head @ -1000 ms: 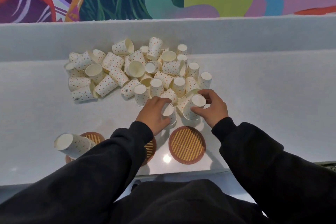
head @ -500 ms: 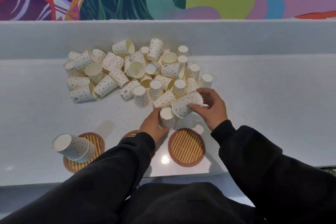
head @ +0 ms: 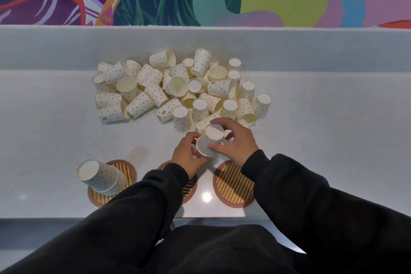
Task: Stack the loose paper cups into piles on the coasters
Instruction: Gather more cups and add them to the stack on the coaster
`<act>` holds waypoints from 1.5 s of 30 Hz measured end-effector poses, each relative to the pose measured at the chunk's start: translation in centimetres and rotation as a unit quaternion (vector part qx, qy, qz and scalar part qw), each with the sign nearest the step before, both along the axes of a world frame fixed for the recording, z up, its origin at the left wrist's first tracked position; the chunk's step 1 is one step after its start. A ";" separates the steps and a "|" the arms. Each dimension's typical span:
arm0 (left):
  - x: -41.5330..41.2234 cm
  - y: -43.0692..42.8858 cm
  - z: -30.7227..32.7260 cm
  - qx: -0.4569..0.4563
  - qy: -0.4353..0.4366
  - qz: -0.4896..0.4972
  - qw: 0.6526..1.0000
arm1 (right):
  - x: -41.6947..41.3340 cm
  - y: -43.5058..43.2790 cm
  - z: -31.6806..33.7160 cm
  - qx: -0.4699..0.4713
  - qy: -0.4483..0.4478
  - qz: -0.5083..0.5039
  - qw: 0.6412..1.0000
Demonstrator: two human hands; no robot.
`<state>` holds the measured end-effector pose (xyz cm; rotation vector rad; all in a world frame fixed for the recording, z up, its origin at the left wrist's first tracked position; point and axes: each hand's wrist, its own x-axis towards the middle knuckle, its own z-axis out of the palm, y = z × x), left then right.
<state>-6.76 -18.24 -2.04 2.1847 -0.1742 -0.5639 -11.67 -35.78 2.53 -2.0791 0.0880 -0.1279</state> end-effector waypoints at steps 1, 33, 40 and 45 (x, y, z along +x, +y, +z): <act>0.0 0.1 0.0 0.000 0.006 0.003 1.000 | 0.0 0.1 -0.2 -0.009 0.004 0.012 1.000; -0.5 2.3 1.5 -0.402 0.185 0.229 0.867 | -0.1 -1.5 -2.8 -0.126 0.034 0.012 0.991; -1.8 1.8 1.4 -0.425 0.187 0.218 0.859 | 0.4 1.3 -2.3 0.011 0.053 0.008 0.999; -2.5 2.5 0.5 -0.421 0.210 0.239 0.850 | 1.1 2.8 -2.5 0.114 0.105 0.074 0.985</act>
